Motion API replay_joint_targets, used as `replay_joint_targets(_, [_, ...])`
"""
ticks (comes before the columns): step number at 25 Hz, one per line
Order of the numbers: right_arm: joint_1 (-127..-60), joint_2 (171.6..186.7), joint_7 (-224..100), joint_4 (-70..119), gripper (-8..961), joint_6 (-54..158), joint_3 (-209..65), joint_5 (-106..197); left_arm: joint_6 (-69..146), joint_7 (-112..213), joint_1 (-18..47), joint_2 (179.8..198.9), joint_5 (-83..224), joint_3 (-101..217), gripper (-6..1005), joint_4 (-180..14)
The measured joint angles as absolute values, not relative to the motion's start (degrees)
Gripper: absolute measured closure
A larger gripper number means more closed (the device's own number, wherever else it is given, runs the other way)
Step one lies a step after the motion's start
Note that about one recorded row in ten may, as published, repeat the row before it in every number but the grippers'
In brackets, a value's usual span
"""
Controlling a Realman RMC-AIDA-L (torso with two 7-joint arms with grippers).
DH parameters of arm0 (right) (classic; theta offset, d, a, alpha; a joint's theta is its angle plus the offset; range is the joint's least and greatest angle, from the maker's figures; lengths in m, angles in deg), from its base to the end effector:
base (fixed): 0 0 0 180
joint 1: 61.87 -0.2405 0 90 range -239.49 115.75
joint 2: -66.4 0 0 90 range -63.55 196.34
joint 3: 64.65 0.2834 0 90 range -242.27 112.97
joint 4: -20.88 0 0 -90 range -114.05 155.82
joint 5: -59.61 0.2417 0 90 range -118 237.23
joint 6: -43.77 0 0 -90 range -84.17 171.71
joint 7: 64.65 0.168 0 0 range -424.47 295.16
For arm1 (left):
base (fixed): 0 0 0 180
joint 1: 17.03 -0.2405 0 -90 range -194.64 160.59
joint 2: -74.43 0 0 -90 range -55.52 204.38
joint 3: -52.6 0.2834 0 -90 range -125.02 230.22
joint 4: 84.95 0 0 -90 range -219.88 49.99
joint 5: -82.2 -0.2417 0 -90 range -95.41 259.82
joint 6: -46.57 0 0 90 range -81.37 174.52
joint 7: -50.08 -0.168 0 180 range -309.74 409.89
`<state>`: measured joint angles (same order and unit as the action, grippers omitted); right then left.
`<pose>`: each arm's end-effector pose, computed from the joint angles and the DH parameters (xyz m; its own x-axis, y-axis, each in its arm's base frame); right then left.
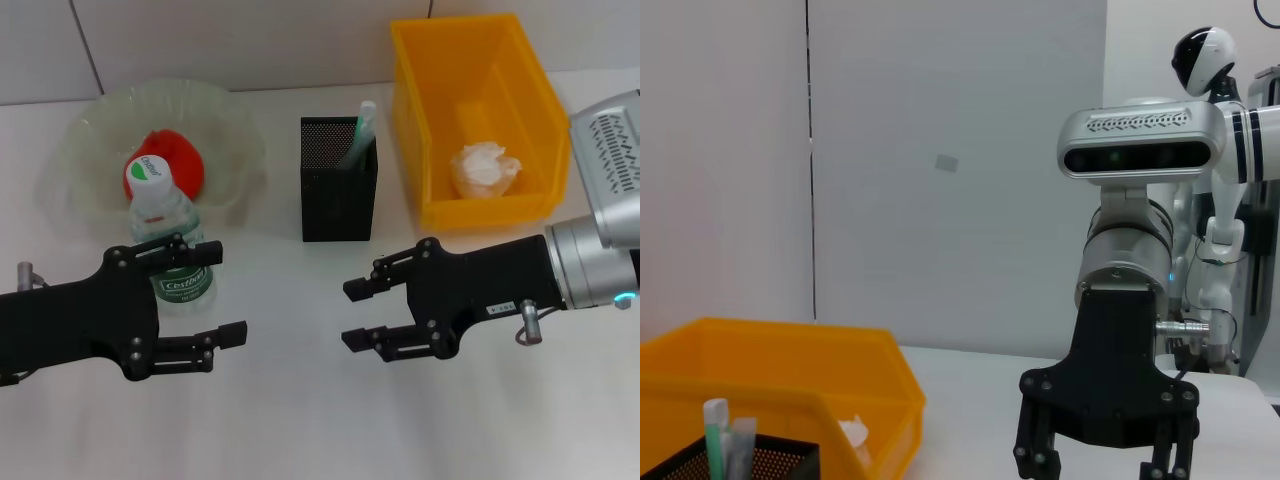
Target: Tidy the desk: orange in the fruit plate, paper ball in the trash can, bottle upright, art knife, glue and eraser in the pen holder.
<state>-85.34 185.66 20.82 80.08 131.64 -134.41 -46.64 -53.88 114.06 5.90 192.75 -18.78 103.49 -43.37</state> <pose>0.2294 0.3536 -0.0547 0.9392 -0.1300 -0.3179 -0.1598 -0.9847 -0.0695 -0.2768 0.3265 -0.0248 0.8092 0.0457 0.5858 0.1549 -0.9783 -0.1375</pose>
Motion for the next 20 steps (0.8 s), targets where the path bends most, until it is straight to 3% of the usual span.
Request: replay_joint_targets(20, [-85.3,185.69,22.3,81.5,383,132.2,-135.6,-48.0,-50.9,114.9,5.7,192.82,-21.3,104.8,138,-44.1])
